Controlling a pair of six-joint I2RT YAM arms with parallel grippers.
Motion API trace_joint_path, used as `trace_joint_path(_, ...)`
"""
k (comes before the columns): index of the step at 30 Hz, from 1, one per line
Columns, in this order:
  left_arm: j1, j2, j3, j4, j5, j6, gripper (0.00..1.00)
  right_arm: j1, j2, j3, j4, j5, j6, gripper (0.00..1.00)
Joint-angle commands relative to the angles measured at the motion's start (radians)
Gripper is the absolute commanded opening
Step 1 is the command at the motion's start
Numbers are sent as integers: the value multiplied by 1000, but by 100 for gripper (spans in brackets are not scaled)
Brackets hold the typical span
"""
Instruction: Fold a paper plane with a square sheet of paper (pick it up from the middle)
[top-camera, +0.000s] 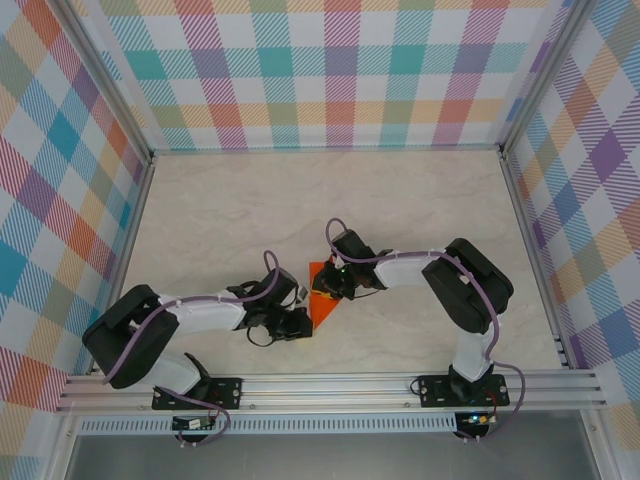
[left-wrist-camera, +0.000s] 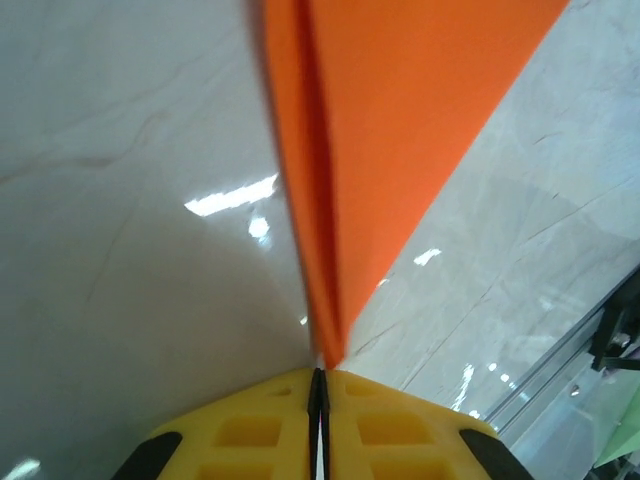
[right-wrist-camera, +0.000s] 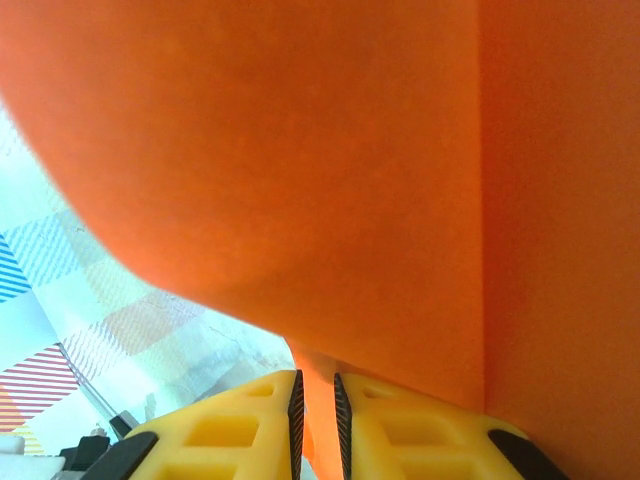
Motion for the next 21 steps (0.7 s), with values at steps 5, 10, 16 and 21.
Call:
trace_joint_path(5,-14,-198,19,-168,-128,-61,11,-6,80,-41,-143,83,4,21)
trace_joint_path(10,-11,-227,21,-40,-145,-106,14,-6,74,-63,-115,74,63,21)
trace_joint_path(16,-11,-110,31,177,-145,-171,16,-1,43,-106,-75,65,112,21)
trace_joint_path(21,-9,-41,37,231,-220,-189,15,1,3,-126,-65,59,131,21)
